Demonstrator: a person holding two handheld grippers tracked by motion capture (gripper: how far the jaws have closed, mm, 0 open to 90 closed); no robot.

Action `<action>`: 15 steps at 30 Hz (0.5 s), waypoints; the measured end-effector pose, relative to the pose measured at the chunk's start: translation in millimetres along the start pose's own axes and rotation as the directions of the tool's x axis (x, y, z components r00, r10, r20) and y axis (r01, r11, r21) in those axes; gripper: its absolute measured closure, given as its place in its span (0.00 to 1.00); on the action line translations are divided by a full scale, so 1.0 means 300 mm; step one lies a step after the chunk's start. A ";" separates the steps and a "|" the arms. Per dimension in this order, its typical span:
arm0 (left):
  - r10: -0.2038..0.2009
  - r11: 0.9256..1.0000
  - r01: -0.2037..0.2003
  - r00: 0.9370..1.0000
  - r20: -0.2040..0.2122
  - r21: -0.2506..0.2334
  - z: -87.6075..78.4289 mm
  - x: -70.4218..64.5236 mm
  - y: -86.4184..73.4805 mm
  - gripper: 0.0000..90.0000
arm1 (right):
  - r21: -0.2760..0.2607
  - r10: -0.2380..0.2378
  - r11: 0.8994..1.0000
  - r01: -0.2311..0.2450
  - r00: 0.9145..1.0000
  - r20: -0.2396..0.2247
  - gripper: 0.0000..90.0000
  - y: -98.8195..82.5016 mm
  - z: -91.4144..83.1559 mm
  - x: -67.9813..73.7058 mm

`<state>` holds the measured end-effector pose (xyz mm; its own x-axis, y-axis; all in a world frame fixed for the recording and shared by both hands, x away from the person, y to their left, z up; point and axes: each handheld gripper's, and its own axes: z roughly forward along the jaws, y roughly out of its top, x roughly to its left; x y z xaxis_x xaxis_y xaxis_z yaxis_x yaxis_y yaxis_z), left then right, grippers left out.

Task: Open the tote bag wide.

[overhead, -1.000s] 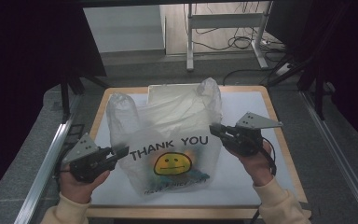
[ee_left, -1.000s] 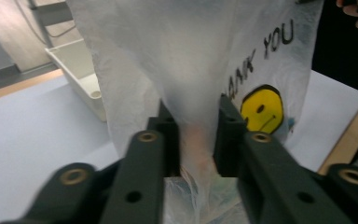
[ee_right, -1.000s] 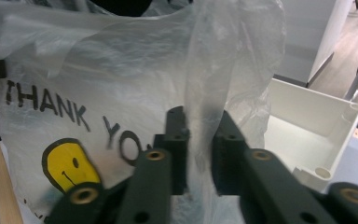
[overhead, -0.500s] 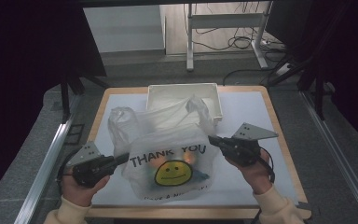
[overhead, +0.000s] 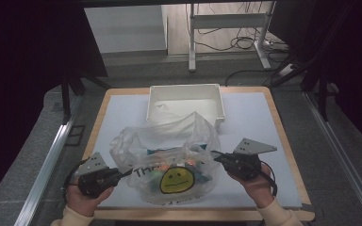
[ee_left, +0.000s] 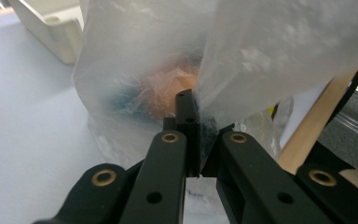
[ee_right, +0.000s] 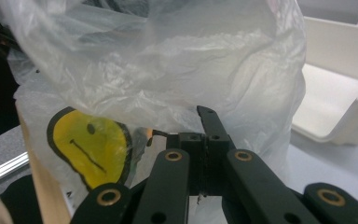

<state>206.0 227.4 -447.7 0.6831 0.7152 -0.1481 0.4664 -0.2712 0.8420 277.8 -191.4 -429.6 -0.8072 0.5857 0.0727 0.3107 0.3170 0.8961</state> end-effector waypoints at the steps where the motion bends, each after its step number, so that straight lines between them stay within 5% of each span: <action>1: 0.000 1.000 0.000 1.000 0.002 0.004 0.003 -0.004 -0.007 1.00 | 0.002 0.003 1.000 -0.003 1.000 -0.002 0.98 -0.008 -0.004 0.003; 15: -0.017 0.998 0.015 1.000 0.027 0.058 0.036 -0.026 -0.078 1.00 | 0.058 0.026 0.998 -0.025 1.000 -0.016 0.98 -0.103 -0.010 0.028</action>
<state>195.9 221.2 -471.9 0.6901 0.7020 -0.1759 0.5086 -0.2974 0.8080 259.9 -198.6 -455.4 -0.8069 0.5816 0.1032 0.3596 0.3451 0.8670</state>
